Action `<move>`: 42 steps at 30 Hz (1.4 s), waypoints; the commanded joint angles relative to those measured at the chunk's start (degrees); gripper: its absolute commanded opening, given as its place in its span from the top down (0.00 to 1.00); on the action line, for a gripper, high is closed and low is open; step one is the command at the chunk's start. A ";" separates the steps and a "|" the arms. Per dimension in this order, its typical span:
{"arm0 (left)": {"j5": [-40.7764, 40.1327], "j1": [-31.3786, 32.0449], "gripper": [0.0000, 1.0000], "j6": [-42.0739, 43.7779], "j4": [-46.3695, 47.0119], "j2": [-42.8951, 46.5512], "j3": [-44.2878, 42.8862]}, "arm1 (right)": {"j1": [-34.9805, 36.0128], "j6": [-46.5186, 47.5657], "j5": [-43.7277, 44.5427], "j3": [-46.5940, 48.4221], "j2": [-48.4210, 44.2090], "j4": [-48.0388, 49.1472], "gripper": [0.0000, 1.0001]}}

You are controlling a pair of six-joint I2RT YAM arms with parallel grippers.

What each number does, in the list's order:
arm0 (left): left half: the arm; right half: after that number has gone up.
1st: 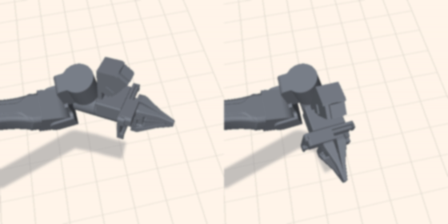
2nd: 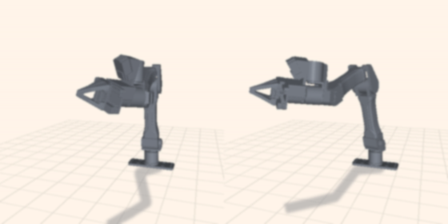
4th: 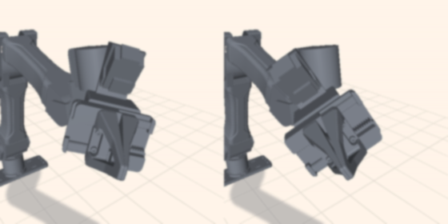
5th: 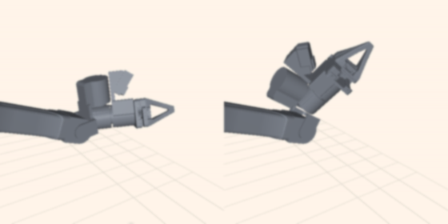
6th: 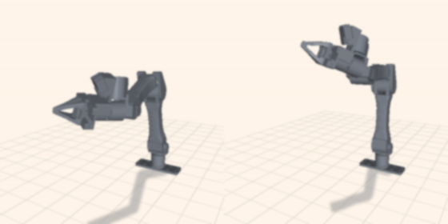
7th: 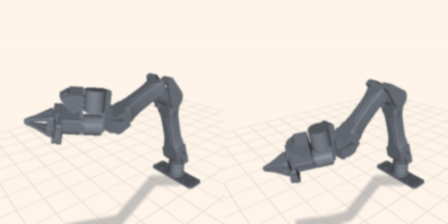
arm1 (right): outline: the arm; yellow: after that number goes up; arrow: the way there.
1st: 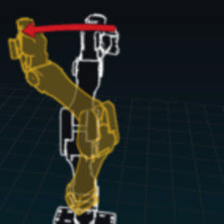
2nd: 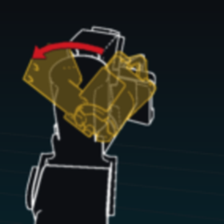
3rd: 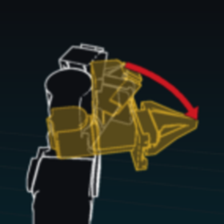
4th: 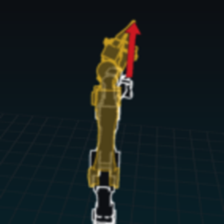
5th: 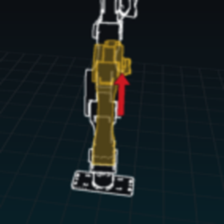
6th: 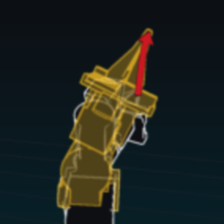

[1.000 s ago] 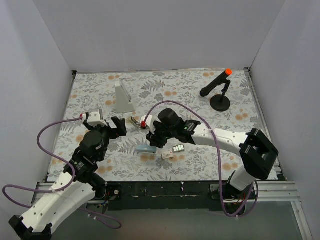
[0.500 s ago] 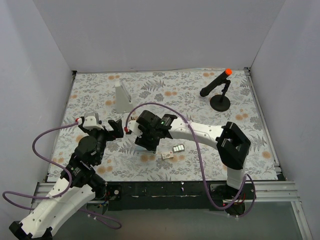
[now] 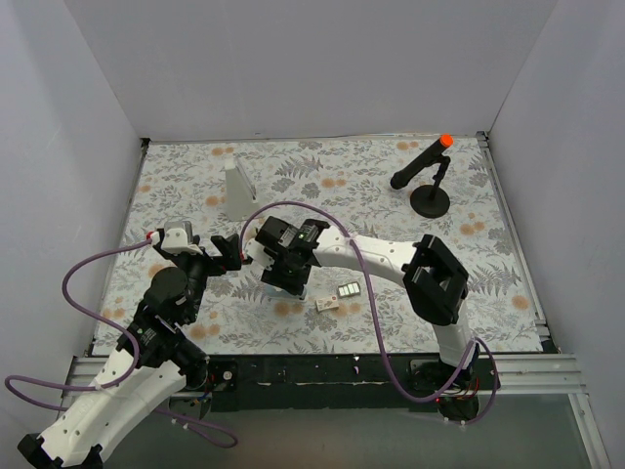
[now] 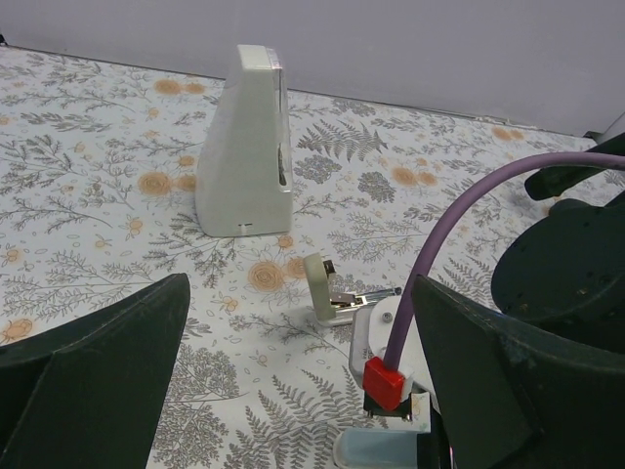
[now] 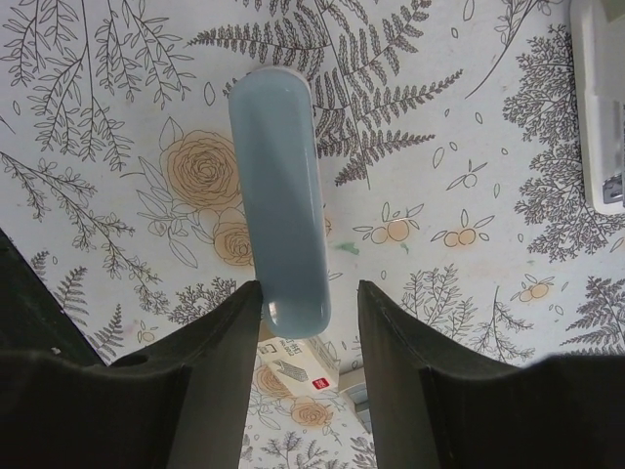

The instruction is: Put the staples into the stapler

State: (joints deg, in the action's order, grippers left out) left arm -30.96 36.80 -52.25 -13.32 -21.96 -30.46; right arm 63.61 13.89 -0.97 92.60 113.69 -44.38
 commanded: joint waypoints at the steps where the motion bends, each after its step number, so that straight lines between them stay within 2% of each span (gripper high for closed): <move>1: 0.64 -0.41 0.02 0.83 0.05 -0.28 0.49 | 0.81 0.17 0.71 2.85 0.31 -2.99 0.49; 23: 1.52 -0.41 0.02 0.83 -0.04 -1.25 0.49 | 2.30 1.23 3.17 3.38 1.71 -3.52 0.53; 31: 1.69 -0.41 0.02 0.66 -0.21 -1.07 0.49 | 2.48 1.14 3.17 2.50 1.89 -3.17 0.74; 42: 1.69 -0.41 0.02 0.48 -0.21 -0.63 0.49 | 2.57 0.09 1.41 -4.96 1.10 1.48 0.76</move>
State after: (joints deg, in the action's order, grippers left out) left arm -29.50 36.80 -52.27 -13.34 -22.98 -30.46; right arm 65.76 15.07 1.69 91.11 114.91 -45.25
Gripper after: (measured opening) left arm 0.982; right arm 0.362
